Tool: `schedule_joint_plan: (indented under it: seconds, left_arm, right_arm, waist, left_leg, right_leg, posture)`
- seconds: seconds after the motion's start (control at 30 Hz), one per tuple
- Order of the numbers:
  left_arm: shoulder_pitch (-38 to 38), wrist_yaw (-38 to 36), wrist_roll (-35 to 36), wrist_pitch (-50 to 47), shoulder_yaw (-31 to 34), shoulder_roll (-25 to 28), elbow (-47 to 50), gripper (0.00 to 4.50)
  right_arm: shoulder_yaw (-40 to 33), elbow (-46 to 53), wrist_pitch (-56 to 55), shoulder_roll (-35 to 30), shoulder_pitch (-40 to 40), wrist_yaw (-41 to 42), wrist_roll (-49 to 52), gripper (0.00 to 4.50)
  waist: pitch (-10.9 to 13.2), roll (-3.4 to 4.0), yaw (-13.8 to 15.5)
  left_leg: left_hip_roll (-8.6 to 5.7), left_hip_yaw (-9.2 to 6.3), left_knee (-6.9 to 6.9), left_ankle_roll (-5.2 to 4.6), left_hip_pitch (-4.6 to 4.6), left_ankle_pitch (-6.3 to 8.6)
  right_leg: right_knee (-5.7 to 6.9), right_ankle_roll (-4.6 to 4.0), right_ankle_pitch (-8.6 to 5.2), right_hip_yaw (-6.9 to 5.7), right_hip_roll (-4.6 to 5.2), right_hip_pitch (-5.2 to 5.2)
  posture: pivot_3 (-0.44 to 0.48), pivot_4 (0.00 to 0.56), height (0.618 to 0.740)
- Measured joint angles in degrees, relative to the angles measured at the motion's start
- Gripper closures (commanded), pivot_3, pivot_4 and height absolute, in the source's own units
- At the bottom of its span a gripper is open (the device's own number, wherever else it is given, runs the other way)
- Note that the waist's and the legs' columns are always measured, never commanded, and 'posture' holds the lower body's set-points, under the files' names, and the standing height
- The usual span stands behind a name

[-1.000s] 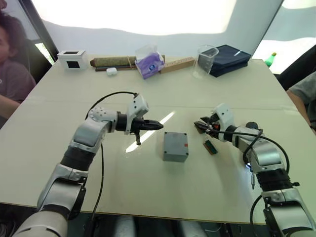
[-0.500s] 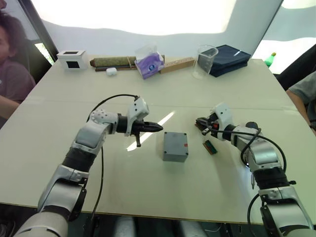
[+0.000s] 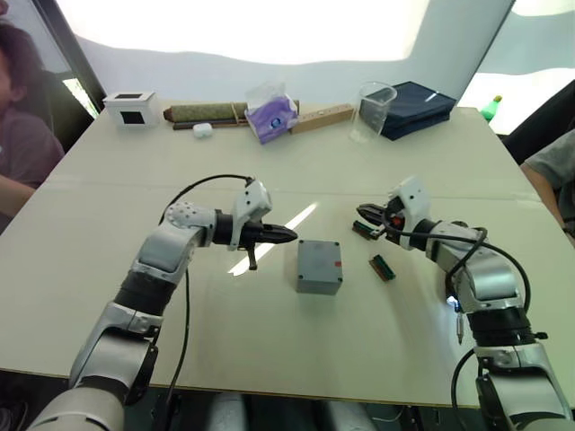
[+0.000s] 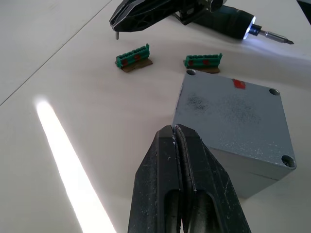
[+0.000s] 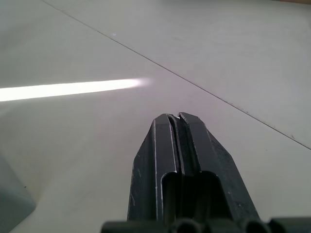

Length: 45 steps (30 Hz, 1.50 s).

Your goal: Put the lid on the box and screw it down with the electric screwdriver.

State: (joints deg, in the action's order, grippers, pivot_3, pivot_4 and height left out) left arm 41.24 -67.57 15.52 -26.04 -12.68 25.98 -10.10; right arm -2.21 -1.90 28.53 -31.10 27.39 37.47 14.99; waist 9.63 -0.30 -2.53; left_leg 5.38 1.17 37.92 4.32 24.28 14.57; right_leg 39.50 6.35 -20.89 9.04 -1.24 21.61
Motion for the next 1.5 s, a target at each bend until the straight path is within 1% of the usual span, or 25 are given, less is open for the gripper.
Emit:
schedule_joint_plan:
  seconds: [0.1, 0.2, 0.23, 0.27, 0.4, 0.7, 1.4, 1.47, 1.5]
  left_arm:
    - [0.0, -1.1, 1.4, -1.6, 0.1, 0.9, 2.3, 4.50]
    - [0.0, -3.8, 3.2, -3.8, 0.2, 4.1, 6.2, 4.50]
    - [-0.1, -4.3, 3.4, -3.9, 0.2, 4.7, 6.7, 4.50]
    - [-0.5, -5.3, 3.9, -4.4, 0.1, 5.8, 8.0, 4.50]
    - [-1.7, -6.2, 4.3, -5.2, 0.0, 7.1, 9.7, 4.50]
    - [-1.7, -4.9, 3.8, -4.8, -0.9, 4.7, 8.9, 4.50]
    - [-1.7, -4.5, 2.6, -2.7, -1.4, 4.7, 6.6, 4.50]
    - [-1.7, -4.5, 2.6, -2.3, -1.5, 4.6, 6.6, 4.50]
    - [-1.7, -4.5, 2.6, -2.1, -1.5, 4.4, 6.5, 4.50]
  right_arm:
    - [-1.1, 7.6, 2.1, -0.8, -2.6, -0.1, 1.3, 4.48]
    - [-2.1, 18.3, 5.7, -1.0, -6.4, -0.6, 4.4, 4.48]
    - [-2.2, 19.7, 6.3, -1.0, -6.9, -0.6, 4.8, 4.48]
    - [-2.6, 23.6, 7.9, -1.0, -8.8, -1.3, 5.9, 4.48]
    - [-0.8, 31.7, 10.4, -0.7, -14.1, -2.8, 6.8, 4.48]
    - [2.0, 32.1, 10.9, 0.8, -15.3, -5.6, 5.9, 4.48]
    - [3.9, 29.7, 10.0, 0.8, -16.9, -5.8, 4.8, 4.48]
    - [4.1, 29.7, 10.1, 0.8, -16.9, -6.1, 4.8, 3.83]
    - [4.2, 29.7, 10.3, 0.8, -16.9, -6.1, 4.8, 3.67]
  waist:
    - [0.0, 0.00, 0.0]
    - [0.0, 0.01, -0.1]
    - [0.0, 0.01, -0.1]
    - [0.0, 0.01, 0.0]
    - [0.0, 0.00, 0.1]
    - [0.0, -0.01, 0.0]
    - [0.0, -0.01, 0.1]
    - [0.0, -0.01, 0.1]
    - [0.0, -0.01, 0.1]
  left_leg:
    - [0.00, -0.01, -0.02, 0.00, 0.02, 0.00]
    - [0.01, -0.03, -0.07, 0.00, 0.00, 0.00]
    - [0.01, -0.03, -0.06, 0.00, 0.00, 0.00]
    - [0.01, -0.03, -0.05, 0.00, 0.00, 0.00]
    - [0.00, -0.05, -0.03, -0.01, 0.01, 0.01]
    - [-0.01, -0.06, -0.03, -0.03, 0.01, 0.02]
    - [-0.01, -0.05, -0.03, -0.04, 0.01, 0.02]
    - [-0.01, -0.05, -0.03, -0.04, 0.01, 0.03]
    - [-0.01, -0.05, -0.03, -0.04, 0.01, 0.02]
  right_leg:
    - [0.00, 0.00, 0.00, 0.00, 0.00, 0.01]
    - [0.00, 0.00, 0.00, 0.00, -0.03, 0.01]
    - [0.00, 0.00, 0.00, 0.00, -0.03, 0.00]
    - [0.00, 0.00, 0.00, 0.00, -0.03, -0.01]
    - [-0.07, 0.00, -0.01, -0.01, -0.03, -0.06]
    - [-0.06, 0.00, -0.01, -0.01, -0.03, -0.04]
    - [-0.07, 0.00, -0.01, -0.01, -0.03, -0.05]
    - [-0.07, 0.00, -0.01, -0.01, -0.03, -0.05]
    - [-0.07, 0.00, -0.01, -0.01, -0.03, -0.05]
  posture:
    - [0.000, 0.150, 0.739]
    - [0.000, 0.150, 0.739]
    - [0.000, 0.150, 0.739]
    - [0.000, 0.150, 0.739]
    - [0.000, 0.150, 0.739]
    - [0.000, 0.150, 0.739]
    - [0.000, 0.150, 0.739]
    - [0.000, 0.150, 0.739]
    - [0.000, 0.150, 0.739]
